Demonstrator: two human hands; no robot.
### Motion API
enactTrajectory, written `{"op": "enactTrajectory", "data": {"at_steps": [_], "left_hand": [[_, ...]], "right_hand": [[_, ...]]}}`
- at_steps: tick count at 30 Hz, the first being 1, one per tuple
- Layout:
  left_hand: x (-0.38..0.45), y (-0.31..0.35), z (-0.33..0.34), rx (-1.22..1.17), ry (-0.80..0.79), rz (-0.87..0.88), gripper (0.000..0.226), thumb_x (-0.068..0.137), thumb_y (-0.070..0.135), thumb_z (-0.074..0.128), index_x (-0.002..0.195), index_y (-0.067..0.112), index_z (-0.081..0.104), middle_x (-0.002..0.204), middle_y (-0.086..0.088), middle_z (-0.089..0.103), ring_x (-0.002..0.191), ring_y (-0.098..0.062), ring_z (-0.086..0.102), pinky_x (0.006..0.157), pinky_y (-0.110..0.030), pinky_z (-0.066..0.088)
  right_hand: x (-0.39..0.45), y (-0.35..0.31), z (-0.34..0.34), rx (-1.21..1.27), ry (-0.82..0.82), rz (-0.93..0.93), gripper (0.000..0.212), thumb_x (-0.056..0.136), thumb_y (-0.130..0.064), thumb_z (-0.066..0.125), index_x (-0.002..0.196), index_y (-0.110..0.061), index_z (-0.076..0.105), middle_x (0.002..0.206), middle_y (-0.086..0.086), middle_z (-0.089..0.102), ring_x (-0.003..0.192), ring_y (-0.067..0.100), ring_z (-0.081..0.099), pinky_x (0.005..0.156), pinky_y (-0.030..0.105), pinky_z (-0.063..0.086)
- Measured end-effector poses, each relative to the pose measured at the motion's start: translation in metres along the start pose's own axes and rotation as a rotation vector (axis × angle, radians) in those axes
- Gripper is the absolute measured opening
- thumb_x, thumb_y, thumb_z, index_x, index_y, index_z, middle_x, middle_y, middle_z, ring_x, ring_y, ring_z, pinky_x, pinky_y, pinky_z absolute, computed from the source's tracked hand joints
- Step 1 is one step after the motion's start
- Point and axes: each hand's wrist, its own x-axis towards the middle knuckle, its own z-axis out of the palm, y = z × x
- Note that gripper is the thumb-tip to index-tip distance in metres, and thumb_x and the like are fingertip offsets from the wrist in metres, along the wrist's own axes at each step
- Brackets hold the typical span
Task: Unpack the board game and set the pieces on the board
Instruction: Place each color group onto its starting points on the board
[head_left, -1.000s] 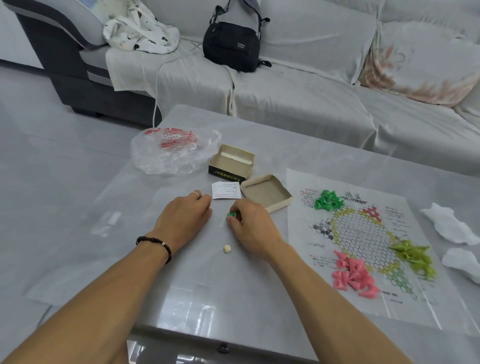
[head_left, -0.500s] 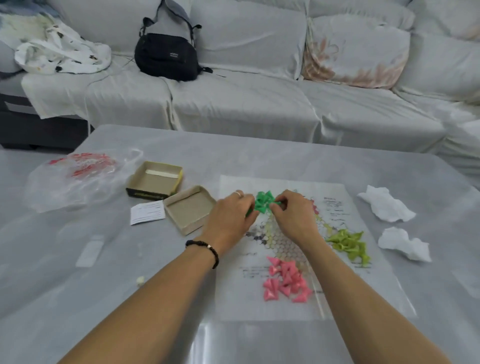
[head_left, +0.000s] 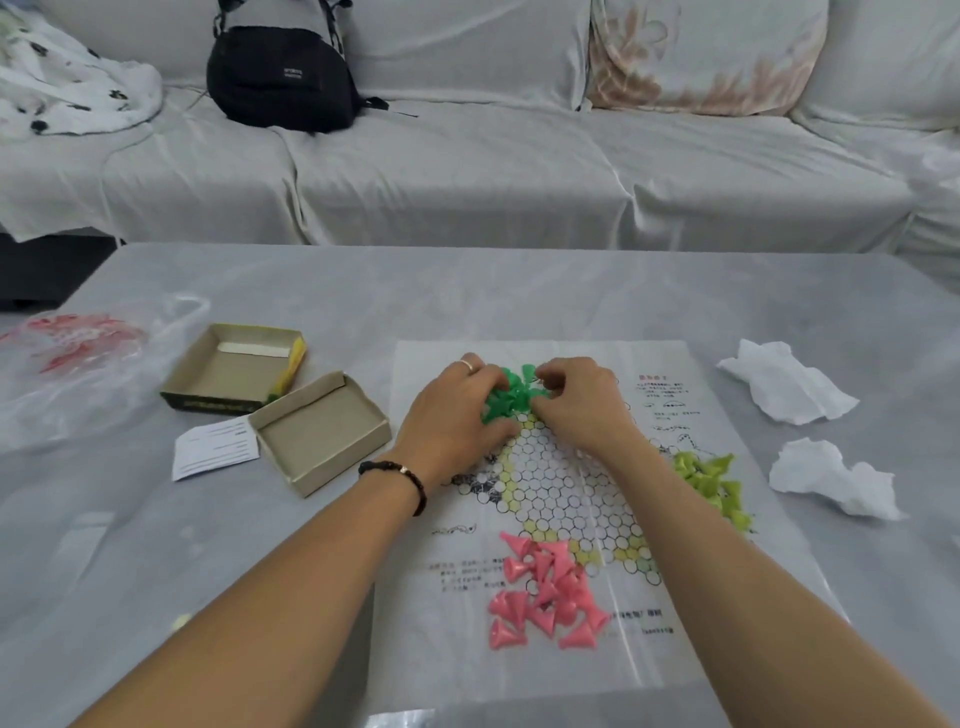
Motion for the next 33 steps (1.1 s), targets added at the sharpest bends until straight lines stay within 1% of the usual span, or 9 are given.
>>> {"op": "enactTrajectory", "data": {"at_steps": [3, 7, 11, 16, 18, 20, 22, 30, 33], "left_hand": [[-0.017, -0.004, -0.009, 0.034, -0.03, -0.024, 0.059, 0.076, 0.046, 0.074, 0.126, 0.026, 0.05, 0.123, 0.008, 0.042, 0.099, -0.008, 0.049, 0.082, -0.025, 0.047], [-0.023, -0.008, -0.014, 0.029, -0.064, -0.105, 0.077, 0.078, 0.047, 0.073, 0.141, 0.023, 0.037, 0.134, 0.002, 0.04, 0.11, -0.016, 0.052, 0.085, -0.023, 0.04], [-0.004, -0.005, -0.012, -0.049, -0.114, -0.115, 0.069, 0.081, 0.031, 0.074, 0.141, 0.017, 0.041, 0.128, -0.003, 0.049, 0.115, -0.02, 0.049, 0.097, -0.03, 0.04], [0.019, -0.004, -0.009, -0.047, -0.135, -0.087, 0.054, 0.082, 0.021, 0.074, 0.131, 0.015, 0.053, 0.117, -0.003, 0.053, 0.092, -0.014, 0.049, 0.088, -0.027, 0.044], [0.02, -0.005, -0.008, -0.056, -0.131, -0.088, 0.055, 0.081, 0.022, 0.075, 0.131, 0.016, 0.052, 0.116, -0.002, 0.053, 0.092, -0.014, 0.05, 0.087, -0.027, 0.044], [0.013, -0.006, -0.009, -0.054, -0.123, -0.085, 0.062, 0.08, 0.025, 0.075, 0.135, 0.019, 0.048, 0.122, -0.001, 0.05, 0.1, -0.016, 0.052, 0.088, -0.027, 0.043], [0.001, -0.005, -0.014, -0.052, -0.122, -0.076, 0.068, 0.081, 0.026, 0.074, 0.14, 0.021, 0.041, 0.133, 0.001, 0.043, 0.11, -0.016, 0.051, 0.091, -0.026, 0.042], [-0.076, 0.009, -0.027, 0.052, -0.064, -0.009, 0.055, 0.096, 0.035, 0.05, 0.146, 0.021, 0.032, 0.149, 0.002, 0.03, 0.133, -0.014, 0.033, 0.103, -0.03, 0.038], [-0.108, 0.017, -0.022, 0.06, -0.087, 0.008, 0.051, 0.098, 0.032, 0.044, 0.146, 0.02, 0.033, 0.149, 0.001, 0.032, 0.134, -0.016, 0.032, 0.107, -0.03, 0.033]], "right_hand": [[-0.008, 0.002, -0.005, -0.054, -0.049, -0.029, 0.051, 0.078, -0.01, 0.065, 0.129, -0.012, 0.058, 0.12, 0.006, 0.062, 0.105, 0.018, 0.058, 0.094, 0.03, 0.049], [-0.012, 0.001, -0.004, -0.182, -0.097, -0.013, 0.054, 0.078, -0.004, 0.064, 0.131, -0.01, 0.054, 0.123, 0.009, 0.055, 0.107, 0.023, 0.055, 0.096, 0.037, 0.049], [-0.001, -0.005, -0.003, -0.213, -0.097, 0.005, 0.059, 0.079, -0.003, 0.064, 0.135, -0.007, 0.044, 0.126, 0.01, 0.046, 0.109, 0.023, 0.048, 0.087, 0.029, 0.043], [0.022, -0.01, -0.001, -0.229, -0.159, 0.031, 0.034, 0.076, -0.005, 0.063, 0.11, -0.005, 0.057, 0.115, 0.012, 0.057, 0.097, 0.024, 0.055, 0.078, 0.032, 0.05], [0.023, -0.011, -0.001, -0.209, -0.181, -0.002, 0.049, 0.078, -0.004, 0.064, 0.125, -0.007, 0.056, 0.122, 0.012, 0.058, 0.107, 0.025, 0.056, 0.089, 0.033, 0.05], [0.018, -0.009, -0.003, -0.202, -0.182, -0.011, 0.068, 0.078, -0.006, 0.065, 0.142, -0.009, 0.041, 0.132, 0.012, 0.051, 0.118, 0.026, 0.051, 0.098, 0.034, 0.046], [0.008, -0.006, -0.005, -0.196, -0.166, -0.015, 0.075, 0.079, -0.008, 0.066, 0.146, -0.011, 0.034, 0.135, 0.011, 0.046, 0.121, 0.026, 0.048, 0.102, 0.038, 0.044], [-0.058, -0.009, -0.021, -0.18, -0.089, -0.02, 0.056, 0.088, -0.014, 0.059, 0.142, -0.014, 0.042, 0.139, 0.01, 0.047, 0.118, 0.024, 0.053, 0.105, 0.044, 0.043], [-0.091, -0.007, -0.022, -0.167, -0.096, -0.081, 0.033, 0.092, -0.014, 0.056, 0.124, -0.011, 0.061, 0.12, 0.004, 0.065, 0.101, 0.015, 0.061, 0.093, 0.029, 0.049]]}}
